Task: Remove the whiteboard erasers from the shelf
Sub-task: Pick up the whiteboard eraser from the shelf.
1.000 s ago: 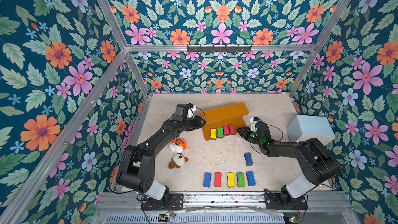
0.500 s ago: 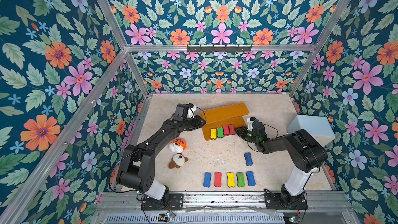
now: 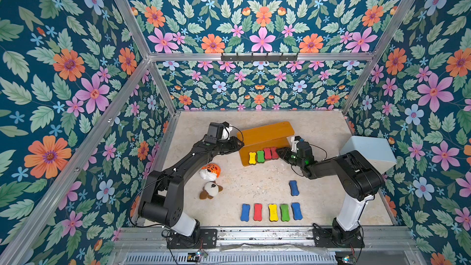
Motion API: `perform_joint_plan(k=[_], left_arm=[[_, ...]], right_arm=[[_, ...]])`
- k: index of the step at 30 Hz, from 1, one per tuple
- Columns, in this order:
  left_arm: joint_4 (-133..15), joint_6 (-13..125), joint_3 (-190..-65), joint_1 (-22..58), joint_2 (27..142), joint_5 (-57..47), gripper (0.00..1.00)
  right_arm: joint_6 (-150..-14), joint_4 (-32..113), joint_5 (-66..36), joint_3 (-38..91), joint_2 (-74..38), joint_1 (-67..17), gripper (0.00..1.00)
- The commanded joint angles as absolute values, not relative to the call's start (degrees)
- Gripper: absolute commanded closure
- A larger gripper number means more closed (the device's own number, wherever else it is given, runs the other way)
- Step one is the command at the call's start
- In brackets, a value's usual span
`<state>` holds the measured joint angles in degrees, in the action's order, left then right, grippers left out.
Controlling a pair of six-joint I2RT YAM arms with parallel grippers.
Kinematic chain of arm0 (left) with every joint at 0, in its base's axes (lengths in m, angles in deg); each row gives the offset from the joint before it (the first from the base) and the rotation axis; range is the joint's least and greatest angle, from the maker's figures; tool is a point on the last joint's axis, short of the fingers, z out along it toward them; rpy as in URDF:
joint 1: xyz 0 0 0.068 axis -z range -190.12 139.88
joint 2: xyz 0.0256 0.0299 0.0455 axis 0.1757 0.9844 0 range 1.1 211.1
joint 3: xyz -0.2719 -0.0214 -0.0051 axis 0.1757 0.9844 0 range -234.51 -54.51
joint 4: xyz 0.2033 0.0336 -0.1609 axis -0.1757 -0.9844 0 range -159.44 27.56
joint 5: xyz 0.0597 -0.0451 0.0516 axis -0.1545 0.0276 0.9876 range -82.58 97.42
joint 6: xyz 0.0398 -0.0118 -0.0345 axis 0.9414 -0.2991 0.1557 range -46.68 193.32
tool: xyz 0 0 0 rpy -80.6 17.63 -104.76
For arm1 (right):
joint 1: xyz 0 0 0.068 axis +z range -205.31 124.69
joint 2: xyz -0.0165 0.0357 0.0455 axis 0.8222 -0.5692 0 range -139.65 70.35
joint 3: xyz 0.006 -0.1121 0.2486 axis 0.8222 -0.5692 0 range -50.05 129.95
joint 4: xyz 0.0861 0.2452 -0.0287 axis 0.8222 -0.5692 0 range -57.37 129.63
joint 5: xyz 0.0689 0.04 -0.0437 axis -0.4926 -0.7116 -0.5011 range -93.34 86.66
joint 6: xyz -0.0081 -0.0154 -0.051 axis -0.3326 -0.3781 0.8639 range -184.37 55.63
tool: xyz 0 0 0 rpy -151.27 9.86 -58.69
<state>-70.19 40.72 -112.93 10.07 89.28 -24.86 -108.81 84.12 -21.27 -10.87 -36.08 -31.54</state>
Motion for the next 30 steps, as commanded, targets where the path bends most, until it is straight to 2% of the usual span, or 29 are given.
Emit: perform_joint_plan(k=[1,7,11,21,30], left_arm=[[-70.5,41.9,-112.7,10.0,89.0,-25.1,0.63],[-70.6,42.1,-112.7,10.0,88.2,-24.5,0.57],[-70.6,42.3,-112.9,10.0,88.0,-24.5,0.51],[-71.0,42.9,-113.0,10.0,87.8,-24.1,0.46],[-72.2,43.9,-113.0,9.9,86.7,-23.0,0.38]], right_arm=[[-109.1,85.5,-21.7,-10.7,-36.9,-31.5,0.7],[-109.4,86.4,-22.0,-11.3,-37.9,-31.5,0.73],[-109.4,86.8,-22.2,-11.5,-38.3,-31.5,0.79],[-109.4,85.9,-21.9,-11.2,-37.9,-31.5,0.94],[-110.2,85.7,-20.3,-13.3,-34.7,-31.4,0.99]])
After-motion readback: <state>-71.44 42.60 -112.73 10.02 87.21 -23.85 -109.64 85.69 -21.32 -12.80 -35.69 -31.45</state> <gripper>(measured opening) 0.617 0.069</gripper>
